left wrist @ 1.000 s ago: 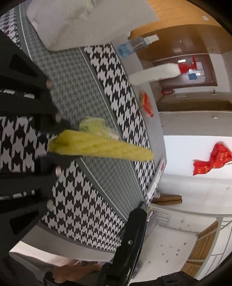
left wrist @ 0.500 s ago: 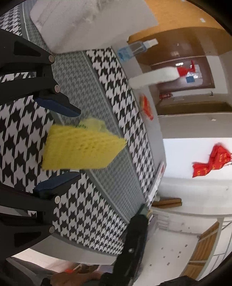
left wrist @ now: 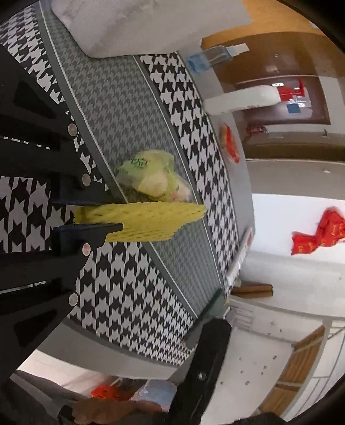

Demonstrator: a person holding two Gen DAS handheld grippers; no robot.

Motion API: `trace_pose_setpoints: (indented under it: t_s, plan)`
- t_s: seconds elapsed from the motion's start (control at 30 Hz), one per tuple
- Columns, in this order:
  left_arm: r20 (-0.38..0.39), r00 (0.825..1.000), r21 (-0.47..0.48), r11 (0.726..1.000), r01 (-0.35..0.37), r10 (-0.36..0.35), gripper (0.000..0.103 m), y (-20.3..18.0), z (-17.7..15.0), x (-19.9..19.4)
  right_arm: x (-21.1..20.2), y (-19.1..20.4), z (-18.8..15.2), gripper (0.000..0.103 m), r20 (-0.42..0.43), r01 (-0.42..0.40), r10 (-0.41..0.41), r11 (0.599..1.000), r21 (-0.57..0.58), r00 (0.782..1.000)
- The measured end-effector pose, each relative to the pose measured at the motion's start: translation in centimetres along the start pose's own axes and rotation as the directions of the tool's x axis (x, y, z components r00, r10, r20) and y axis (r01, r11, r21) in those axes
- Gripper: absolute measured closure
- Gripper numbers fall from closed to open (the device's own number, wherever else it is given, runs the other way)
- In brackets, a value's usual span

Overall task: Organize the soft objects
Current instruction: 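Lift the yellow sponge with the left tool, uncovering the wrapped packet, then close the right tool on the green-and-pink wrapped packet while the left tool holds the sponge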

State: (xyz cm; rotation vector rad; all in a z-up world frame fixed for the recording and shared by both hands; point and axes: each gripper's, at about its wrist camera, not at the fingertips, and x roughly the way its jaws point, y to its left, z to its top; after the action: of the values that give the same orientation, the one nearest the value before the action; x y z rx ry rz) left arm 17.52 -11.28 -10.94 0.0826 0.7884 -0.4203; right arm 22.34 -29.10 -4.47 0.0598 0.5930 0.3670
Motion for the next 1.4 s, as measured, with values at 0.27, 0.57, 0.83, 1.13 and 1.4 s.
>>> trace_pose_setpoints:
  t_s: [0.27, 0.57, 0.83, 1.13, 1.4]
  plan:
    - [0.080, 0.997, -0.007, 1.000, -0.020, 0.021, 0.092, 0.5, -0.5, -3.6, -0.1, 0.9, -0.1, 0.021, -0.005, -0.003, 0.003, 1.000, -0.014, 1.000]
    - [0.148, 0.980, -0.060, 0.990, -0.126, 0.134, 0.092, 2.7, -1.7, -6.9, 0.9, 2.7, -0.2, 0.021, -0.027, -0.029, 0.028, 0.999, -0.041, 0.999]
    - [0.153, 0.968, -0.099, 0.978, -0.185, 0.199, 0.092, 4.3, -2.4, -7.3, 2.3, 4.4, -0.1, 0.021, -0.058, -0.057, 0.054, 0.996, -0.062, 0.997]
    - [0.141, 0.963, -0.154, 0.966, -0.210, 0.232, 0.092, 6.1, -3.3, -7.6, 4.9, 6.4, 0.1, 0.021, -0.113, -0.082, 0.071, 0.992, -0.091, 0.991]
    - [0.140, 0.956, -0.188, 0.955, -0.231, 0.259, 0.092, 7.2, -3.9, -8.1, 7.2, 8.1, 0.2, 0.021, -0.166, -0.098, 0.078, 0.989, -0.114, 0.983]
